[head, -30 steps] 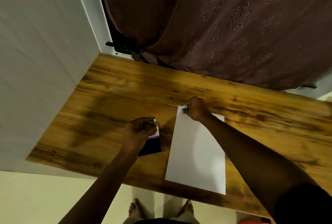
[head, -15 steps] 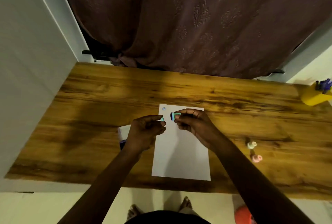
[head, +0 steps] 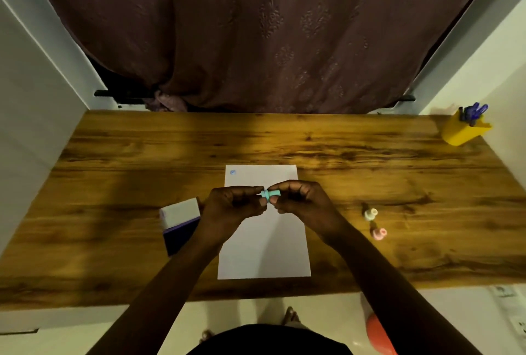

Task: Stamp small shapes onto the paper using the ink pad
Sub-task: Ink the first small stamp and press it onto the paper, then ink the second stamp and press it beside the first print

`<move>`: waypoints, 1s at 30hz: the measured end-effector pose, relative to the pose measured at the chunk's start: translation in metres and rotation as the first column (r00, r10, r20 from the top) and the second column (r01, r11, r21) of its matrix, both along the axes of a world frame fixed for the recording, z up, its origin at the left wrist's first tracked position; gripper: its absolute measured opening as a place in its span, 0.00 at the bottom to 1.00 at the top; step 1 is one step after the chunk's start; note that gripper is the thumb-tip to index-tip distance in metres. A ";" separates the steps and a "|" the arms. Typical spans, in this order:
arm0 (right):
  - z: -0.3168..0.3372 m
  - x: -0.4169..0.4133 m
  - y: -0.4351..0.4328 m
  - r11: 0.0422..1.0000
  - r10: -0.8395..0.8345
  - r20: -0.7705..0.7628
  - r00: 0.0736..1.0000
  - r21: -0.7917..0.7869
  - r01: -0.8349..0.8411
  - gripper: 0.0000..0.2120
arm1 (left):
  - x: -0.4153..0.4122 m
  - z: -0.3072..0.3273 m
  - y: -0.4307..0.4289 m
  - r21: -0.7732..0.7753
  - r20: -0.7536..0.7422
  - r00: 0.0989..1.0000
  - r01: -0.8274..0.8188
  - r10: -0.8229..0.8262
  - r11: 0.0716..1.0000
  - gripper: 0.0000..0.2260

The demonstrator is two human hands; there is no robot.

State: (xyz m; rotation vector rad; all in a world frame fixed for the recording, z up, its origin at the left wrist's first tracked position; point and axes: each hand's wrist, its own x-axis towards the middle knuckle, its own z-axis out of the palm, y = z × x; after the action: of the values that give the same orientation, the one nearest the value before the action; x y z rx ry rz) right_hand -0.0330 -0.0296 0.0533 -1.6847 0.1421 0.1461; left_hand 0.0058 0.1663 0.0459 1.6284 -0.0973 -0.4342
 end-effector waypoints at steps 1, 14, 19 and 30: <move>0.000 -0.002 -0.003 1.000 0.005 -0.004 1.000 -0.005 -0.005 0.11 | -0.002 0.000 -0.002 0.011 0.015 1.000 0.002 -0.003 1.000 0.14; -0.010 -0.026 -0.031 0.989 -0.046 -0.115 0.992 -0.144 0.029 0.12 | -0.020 -0.015 -0.034 0.055 0.073 0.996 0.043 -0.047 0.998 0.15; -0.018 -0.032 -0.067 0.916 -0.052 -0.036 0.998 -0.400 0.033 0.10 | -0.021 -0.029 -0.055 0.067 0.026 0.998 0.059 -0.061 0.996 0.19; -0.070 -0.047 -0.123 0.458 0.014 -0.180 0.984 -0.873 -0.167 0.15 | -0.030 -0.048 -0.081 0.146 0.015 0.999 0.041 -0.044 0.988 0.09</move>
State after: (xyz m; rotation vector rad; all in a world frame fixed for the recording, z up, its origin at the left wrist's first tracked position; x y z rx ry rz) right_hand -0.0802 -0.1528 -0.0167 -2.7709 0.2736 0.3196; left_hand -0.0242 0.0855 -0.0025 1.7770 -0.1157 -0.4684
